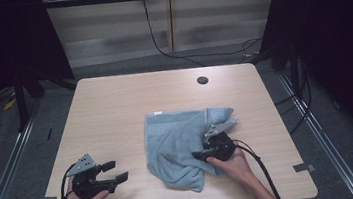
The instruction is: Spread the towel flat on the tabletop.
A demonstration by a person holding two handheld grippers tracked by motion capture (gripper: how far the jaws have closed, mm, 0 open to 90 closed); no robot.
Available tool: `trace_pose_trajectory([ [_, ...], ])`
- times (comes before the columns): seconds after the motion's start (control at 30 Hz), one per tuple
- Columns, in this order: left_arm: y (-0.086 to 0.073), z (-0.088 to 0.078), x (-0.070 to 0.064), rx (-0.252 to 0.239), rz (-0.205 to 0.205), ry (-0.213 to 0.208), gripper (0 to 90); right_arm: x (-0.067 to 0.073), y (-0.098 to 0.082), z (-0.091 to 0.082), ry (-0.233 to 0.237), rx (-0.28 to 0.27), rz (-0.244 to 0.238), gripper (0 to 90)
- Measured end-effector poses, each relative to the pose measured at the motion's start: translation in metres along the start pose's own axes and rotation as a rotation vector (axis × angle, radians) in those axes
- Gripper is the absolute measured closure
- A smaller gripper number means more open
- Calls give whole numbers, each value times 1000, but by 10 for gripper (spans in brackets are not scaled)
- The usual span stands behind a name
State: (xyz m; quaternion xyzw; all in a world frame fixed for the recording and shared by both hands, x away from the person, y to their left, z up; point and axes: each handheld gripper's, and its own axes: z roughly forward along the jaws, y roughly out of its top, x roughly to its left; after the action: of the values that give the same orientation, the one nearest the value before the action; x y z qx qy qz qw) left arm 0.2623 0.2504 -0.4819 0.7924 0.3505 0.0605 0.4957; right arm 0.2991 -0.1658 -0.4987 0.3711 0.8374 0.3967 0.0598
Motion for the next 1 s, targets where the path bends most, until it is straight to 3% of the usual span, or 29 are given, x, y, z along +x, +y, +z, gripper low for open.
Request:
trace_pose_trajectory([
  [0.27, 2, 7, -1, 11, -3, -19, 299, 37, 2, 14, 16, -18, 3, 566],
  [0.4, 4, 3, -2, -20, -11, -36, 325, 57, 7, 16, 54, 4, 10, 448],
  [0.47, 11, 1, -1, -38, -11, -51, 348, 61, 13, 7, 59, -6, 20, 396],
  [0.53, 19, 2, -2, -45, 2, -60, 361, 58, 17, -12, 73, -59, 32, 379],
  [0.6, 29, 6, -3, -40, 24, -42, 362, 49, 20, -33, 28, -84, 29, 377],
  [0.73, 53, 24, -2, -34, 42, -52, 366, 14, 15, -61, -54, -106, 66, 400],
  [0.8, 67, 36, -2, -32, 47, -71, 365, -1, 12, -60, -64, -97, 83, 384],
  [0.83, 67, 36, -2, -32, 47, -71, 365, -1, 12, -60, -64, -97, 83, 384],
  [0.9, 83, 57, -7, -19, 66, -105, 365, -10, 9, -46, -67, -73, 66, 325],
  [1.0, 91, 83, -12, 23, 68, -161, 320, -16, 9, -23, -40, -50, 38, 224],
])
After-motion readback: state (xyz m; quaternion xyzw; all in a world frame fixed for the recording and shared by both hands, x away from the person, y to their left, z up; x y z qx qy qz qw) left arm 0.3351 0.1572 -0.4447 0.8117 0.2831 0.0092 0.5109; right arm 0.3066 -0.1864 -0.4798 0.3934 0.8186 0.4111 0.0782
